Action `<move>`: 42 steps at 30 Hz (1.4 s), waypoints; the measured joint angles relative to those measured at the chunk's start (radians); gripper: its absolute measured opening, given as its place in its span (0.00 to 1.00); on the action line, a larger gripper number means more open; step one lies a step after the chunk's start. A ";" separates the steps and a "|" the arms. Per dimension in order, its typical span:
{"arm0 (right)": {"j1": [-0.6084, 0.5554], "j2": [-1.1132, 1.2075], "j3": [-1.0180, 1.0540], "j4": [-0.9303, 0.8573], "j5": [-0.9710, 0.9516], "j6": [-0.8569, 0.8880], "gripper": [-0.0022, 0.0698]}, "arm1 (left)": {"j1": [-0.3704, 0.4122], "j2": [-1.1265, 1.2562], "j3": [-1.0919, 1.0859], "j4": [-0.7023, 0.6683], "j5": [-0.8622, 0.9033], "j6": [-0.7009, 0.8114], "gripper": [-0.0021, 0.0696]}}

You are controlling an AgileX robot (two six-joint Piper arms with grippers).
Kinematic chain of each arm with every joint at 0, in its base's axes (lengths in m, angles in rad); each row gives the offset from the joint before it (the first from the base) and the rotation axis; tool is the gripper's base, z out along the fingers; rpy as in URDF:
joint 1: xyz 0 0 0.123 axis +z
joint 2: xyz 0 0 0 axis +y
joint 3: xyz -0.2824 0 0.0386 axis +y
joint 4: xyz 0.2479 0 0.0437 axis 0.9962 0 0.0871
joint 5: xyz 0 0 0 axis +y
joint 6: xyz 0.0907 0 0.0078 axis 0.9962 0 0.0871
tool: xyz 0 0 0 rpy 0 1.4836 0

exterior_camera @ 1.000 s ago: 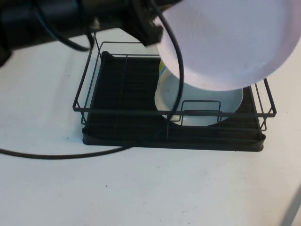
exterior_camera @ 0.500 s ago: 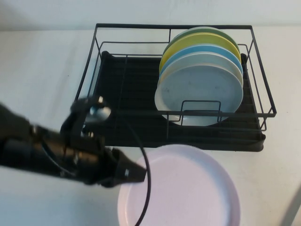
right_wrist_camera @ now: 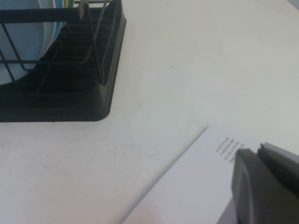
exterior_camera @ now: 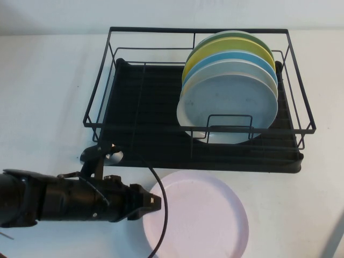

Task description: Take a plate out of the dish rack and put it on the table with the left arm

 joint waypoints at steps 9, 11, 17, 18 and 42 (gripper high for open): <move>0.000 0.000 0.000 0.000 0.000 0.000 0.00 | 0.020 0.010 -0.008 -0.039 -0.058 0.203 0.69; 0.000 0.000 0.000 0.000 0.000 0.000 0.00 | 0.043 -0.027 -0.010 -0.025 -0.066 0.205 0.67; 0.000 0.000 0.000 0.000 0.000 0.000 0.00 | 0.084 -0.245 -0.011 0.204 -0.054 0.132 0.20; 0.000 0.000 0.000 0.000 0.000 0.000 0.00 | 0.084 -0.296 -0.009 0.255 -0.049 0.112 0.14; 0.000 0.000 0.000 0.000 0.000 0.000 0.00 | 0.085 -1.004 0.277 0.495 -0.293 -0.052 0.03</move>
